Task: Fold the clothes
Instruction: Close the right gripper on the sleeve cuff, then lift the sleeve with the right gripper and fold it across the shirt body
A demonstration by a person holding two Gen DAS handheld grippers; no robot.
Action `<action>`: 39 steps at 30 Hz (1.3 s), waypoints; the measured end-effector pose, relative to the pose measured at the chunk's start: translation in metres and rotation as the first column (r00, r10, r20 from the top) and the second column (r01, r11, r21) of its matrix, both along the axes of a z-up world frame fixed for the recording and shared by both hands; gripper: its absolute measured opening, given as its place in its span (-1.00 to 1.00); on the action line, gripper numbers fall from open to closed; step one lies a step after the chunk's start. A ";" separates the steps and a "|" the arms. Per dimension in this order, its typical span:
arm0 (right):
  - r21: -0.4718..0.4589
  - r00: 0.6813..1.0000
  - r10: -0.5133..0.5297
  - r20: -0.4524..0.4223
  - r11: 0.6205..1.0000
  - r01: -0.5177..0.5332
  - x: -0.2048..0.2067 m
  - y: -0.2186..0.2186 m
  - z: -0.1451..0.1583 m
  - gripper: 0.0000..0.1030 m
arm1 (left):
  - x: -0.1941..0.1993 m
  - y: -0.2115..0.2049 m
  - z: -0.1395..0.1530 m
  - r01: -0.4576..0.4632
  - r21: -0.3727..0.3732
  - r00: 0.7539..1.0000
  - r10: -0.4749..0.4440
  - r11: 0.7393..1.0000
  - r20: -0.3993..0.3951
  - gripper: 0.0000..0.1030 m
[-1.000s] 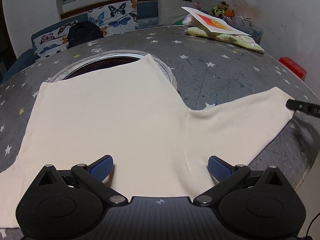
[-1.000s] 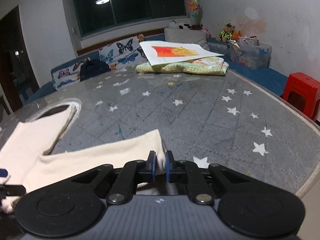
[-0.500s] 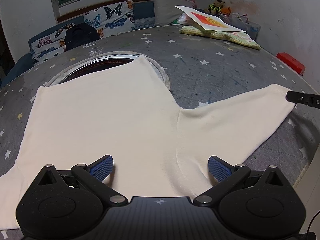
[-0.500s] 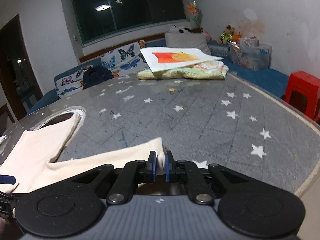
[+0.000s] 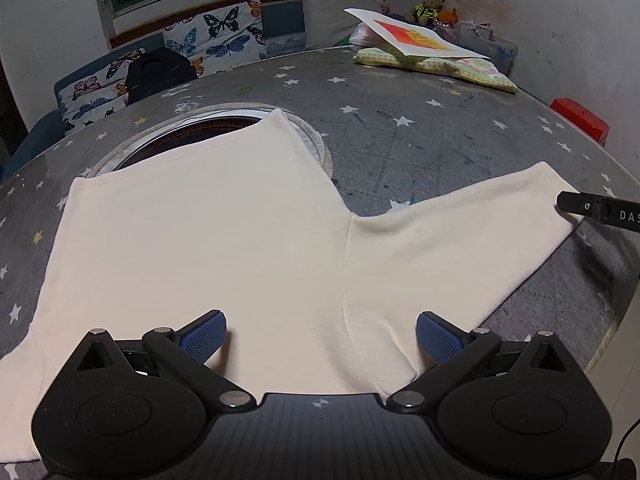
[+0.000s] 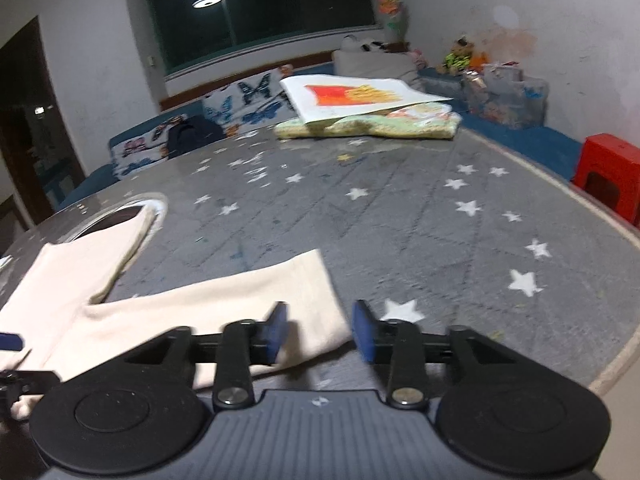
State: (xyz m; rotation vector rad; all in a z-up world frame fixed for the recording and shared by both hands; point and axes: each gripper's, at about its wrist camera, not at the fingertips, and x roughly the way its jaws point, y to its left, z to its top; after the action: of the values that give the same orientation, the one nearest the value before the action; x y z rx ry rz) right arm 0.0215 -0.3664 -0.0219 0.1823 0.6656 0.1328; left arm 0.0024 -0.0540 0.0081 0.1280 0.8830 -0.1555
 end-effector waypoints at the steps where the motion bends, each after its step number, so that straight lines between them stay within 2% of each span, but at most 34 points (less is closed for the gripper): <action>1: 0.005 1.000 0.006 -0.001 1.000 -0.006 0.000 0.001 0.000 -0.72 | 0.000 0.000 0.000 0.001 0.000 1.000 -0.001 1.000 0.000 1.00; 6: 0.036 0.999 0.010 0.033 0.999 -0.011 -0.005 0.002 0.008 -0.81 | -0.002 -0.001 0.000 0.007 0.000 1.000 -0.007 1.000 0.000 1.00; 21: 0.100 0.981 0.111 0.160 0.987 -0.128 -0.019 0.032 0.063 -0.83 | -0.008 0.009 0.003 0.003 -0.023 1.000 -0.003 1.000 0.010 1.00; 32: 0.079 0.941 0.253 0.226 0.958 -0.276 -0.018 0.092 0.103 -0.84 | -0.021 0.038 0.009 -0.017 -0.064 0.999 0.019 0.998 0.038 1.00; 39: 0.045 0.897 0.368 0.245 0.920 -0.390 -0.011 0.150 0.121 -0.84 | -0.032 0.068 0.011 -0.046 -0.092 0.997 0.052 0.995 0.059 1.00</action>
State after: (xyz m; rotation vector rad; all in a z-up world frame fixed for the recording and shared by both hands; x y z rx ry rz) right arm 0.0100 -0.2163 0.0990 0.1214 0.4543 0.5556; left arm -0.0296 0.0139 0.0195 0.0266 0.8155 -0.1445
